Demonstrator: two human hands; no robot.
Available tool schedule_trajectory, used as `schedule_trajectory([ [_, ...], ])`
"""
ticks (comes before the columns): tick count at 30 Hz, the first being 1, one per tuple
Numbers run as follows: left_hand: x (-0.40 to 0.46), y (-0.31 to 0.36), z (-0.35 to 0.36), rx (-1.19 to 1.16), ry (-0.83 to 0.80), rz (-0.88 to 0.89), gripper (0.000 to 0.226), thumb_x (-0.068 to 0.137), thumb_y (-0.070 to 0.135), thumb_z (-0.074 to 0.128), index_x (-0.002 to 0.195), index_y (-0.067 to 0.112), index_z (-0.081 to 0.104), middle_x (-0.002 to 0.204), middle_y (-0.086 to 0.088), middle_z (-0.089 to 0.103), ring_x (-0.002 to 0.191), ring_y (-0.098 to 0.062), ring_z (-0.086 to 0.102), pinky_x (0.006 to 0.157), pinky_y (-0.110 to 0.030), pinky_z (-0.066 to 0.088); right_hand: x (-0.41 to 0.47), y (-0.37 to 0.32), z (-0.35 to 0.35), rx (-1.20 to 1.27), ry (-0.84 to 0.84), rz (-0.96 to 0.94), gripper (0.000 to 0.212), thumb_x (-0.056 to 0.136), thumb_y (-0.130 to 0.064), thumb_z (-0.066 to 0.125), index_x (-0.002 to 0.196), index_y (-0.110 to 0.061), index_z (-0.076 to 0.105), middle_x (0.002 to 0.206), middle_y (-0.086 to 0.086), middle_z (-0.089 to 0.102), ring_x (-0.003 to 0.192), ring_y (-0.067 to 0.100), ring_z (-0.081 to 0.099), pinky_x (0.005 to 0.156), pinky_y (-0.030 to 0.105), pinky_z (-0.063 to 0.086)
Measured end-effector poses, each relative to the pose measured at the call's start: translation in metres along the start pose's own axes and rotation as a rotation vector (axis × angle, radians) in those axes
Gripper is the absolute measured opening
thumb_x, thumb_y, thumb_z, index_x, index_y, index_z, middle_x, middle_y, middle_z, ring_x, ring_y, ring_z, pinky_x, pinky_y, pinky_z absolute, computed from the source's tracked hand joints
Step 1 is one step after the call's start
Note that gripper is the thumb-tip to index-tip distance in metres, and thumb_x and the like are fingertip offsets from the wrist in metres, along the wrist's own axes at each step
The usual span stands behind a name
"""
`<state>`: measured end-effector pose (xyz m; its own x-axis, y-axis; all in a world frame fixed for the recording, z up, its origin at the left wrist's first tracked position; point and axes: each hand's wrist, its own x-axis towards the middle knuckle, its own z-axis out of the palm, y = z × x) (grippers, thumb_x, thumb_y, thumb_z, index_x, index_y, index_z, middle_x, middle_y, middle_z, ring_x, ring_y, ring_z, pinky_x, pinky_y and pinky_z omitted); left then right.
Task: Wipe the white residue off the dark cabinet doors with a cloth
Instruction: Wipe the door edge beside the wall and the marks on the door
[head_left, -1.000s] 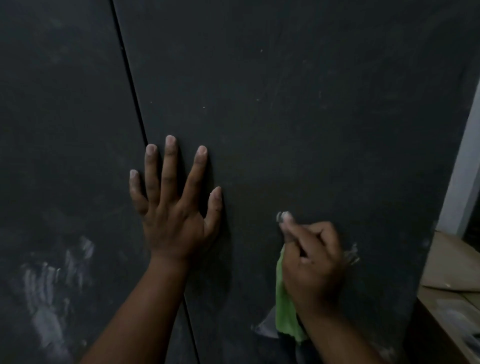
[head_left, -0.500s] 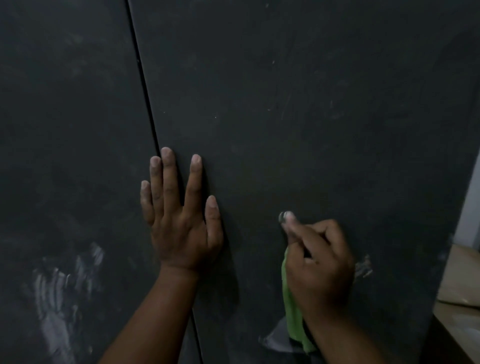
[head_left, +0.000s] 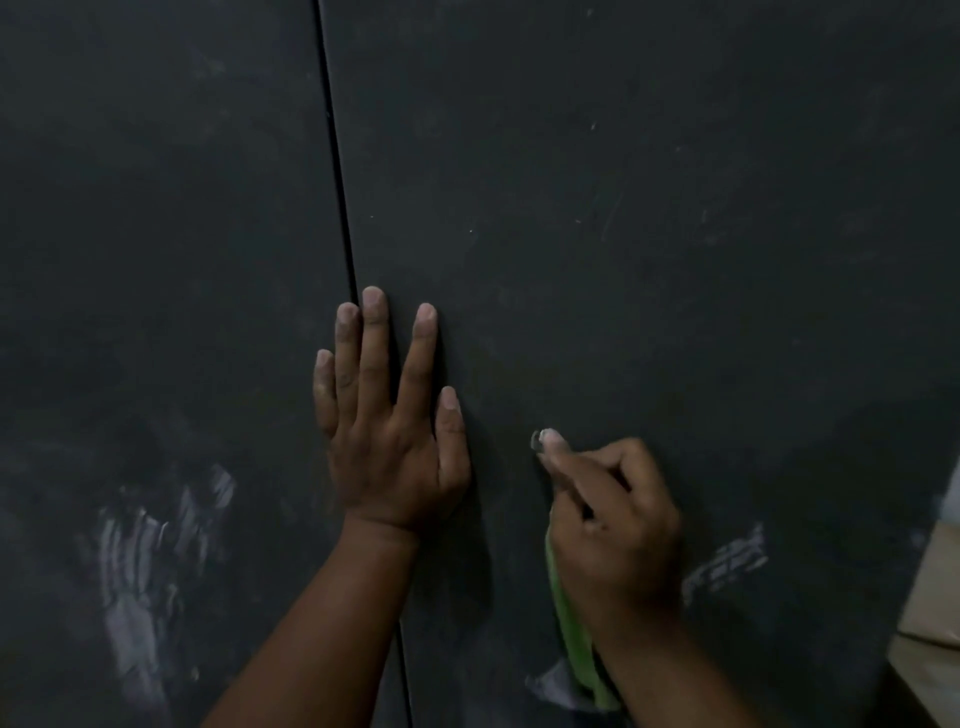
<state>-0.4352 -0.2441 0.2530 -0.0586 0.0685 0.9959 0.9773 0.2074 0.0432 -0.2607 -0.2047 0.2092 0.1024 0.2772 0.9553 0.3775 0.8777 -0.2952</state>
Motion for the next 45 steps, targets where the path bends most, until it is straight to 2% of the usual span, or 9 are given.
schedule_trajectory([
  [3,0.000,0.000,0.000,-0.001,-0.002,0.000,0.064,0.101,0.035,0.043,0.161,0.017,0.035,0.171,-0.016,0.022,0.160,-0.032,0.015,0.128,-0.054,0.014,0.004,0.002,-0.001,-0.049,-0.020,-0.012,0.012,0.094,-0.016,0.076,0.101,-0.023,0.082,0.078,-0.002,0.056,0.059,0.019,0.054,0.048,0.037,0.047],
  [10,0.000,0.000,-0.001,-0.021,-0.002,-0.105,0.072,0.099,0.036,0.044,0.162,0.006,0.029,0.171,-0.019,0.018,0.161,-0.032,0.011,0.129,-0.050,0.010,0.055,-0.012,0.013,-0.008,0.262,0.132,0.008,0.094,-0.016,0.078,0.101,-0.014,0.082,0.077,0.001,0.050,0.061,0.011,0.045,0.058,0.020,0.036],
  [18,0.001,-0.009,-0.006,-0.076,0.029,-0.046,0.063,0.102,0.032,0.040,0.160,0.007,0.036,0.170,-0.016,0.026,0.160,-0.029,0.018,0.126,-0.049,0.020,-0.002,-0.030,0.026,-0.049,-0.050,-0.090,0.020,0.101,-0.016,0.064,0.107,-0.022,0.082,0.080,-0.004,0.054,0.063,0.014,0.052,0.051,0.029,0.045],
  [20,0.001,-0.022,-0.011,-0.075,0.040,0.025,0.060,0.102,0.032,0.043,0.158,0.010,0.041,0.168,-0.013,0.031,0.157,-0.029,0.025,0.123,-0.044,0.024,0.021,-0.028,0.024,-0.048,0.050,-0.057,0.020,0.103,-0.025,0.061,0.106,-0.026,0.081,0.080,-0.007,0.049,0.064,0.008,0.046,0.056,0.023,0.038],
  [25,0.020,-0.064,-0.023,-0.069,0.092,0.117,0.052,0.102,0.034,0.050,0.150,0.015,0.053,0.156,-0.006,0.049,0.137,-0.030,0.046,0.110,-0.045,0.035,0.057,-0.043,0.037,-0.060,0.220,0.001,0.009,0.097,-0.020,0.075,0.100,-0.017,0.082,0.076,-0.001,0.047,0.058,0.014,0.044,0.051,0.035,0.039],
  [31,0.027,-0.074,-0.024,-0.035,0.025,0.006,0.060,0.105,0.036,0.046,0.160,0.013,0.038,0.169,-0.012,0.028,0.157,-0.034,0.022,0.124,-0.055,0.023,-0.011,-0.054,0.044,-0.113,-0.031,-0.057,0.025,0.093,-0.011,0.072,0.111,-0.026,0.080,0.079,-0.001,0.057,0.062,0.020,0.058,0.048,0.039,0.048],
  [35,0.028,-0.073,-0.021,-0.022,-0.016,0.001,0.064,0.105,0.036,0.043,0.164,0.014,0.029,0.172,-0.013,0.018,0.161,-0.032,0.011,0.128,-0.053,0.007,0.009,-0.053,0.039,-0.166,0.069,0.011,0.022,0.095,-0.013,0.073,0.108,-0.030,0.080,0.079,-0.005,0.052,0.062,0.013,0.050,0.052,0.032,0.041],
  [40,0.028,-0.073,-0.024,-0.039,-0.054,0.008,0.064,0.106,0.038,0.040,0.164,0.015,0.027,0.172,-0.012,0.018,0.161,-0.032,0.011,0.128,-0.054,0.009,0.055,-0.072,0.059,-0.118,0.258,0.049,0.008,0.096,-0.018,0.076,0.102,-0.016,0.081,0.076,0.000,0.047,0.059,0.014,0.043,0.052,0.032,0.037],
  [45,0.027,-0.085,-0.030,-0.039,-0.059,0.064,0.064,0.105,0.041,0.047,0.163,0.018,0.032,0.171,-0.009,0.023,0.160,-0.029,0.016,0.126,-0.052,0.021,-0.007,-0.083,0.062,-0.107,0.003,-0.004,0.016,0.094,-0.015,0.076,0.108,-0.021,0.080,0.080,-0.006,0.050,0.063,0.010,0.047,0.050,0.031,0.042],
])
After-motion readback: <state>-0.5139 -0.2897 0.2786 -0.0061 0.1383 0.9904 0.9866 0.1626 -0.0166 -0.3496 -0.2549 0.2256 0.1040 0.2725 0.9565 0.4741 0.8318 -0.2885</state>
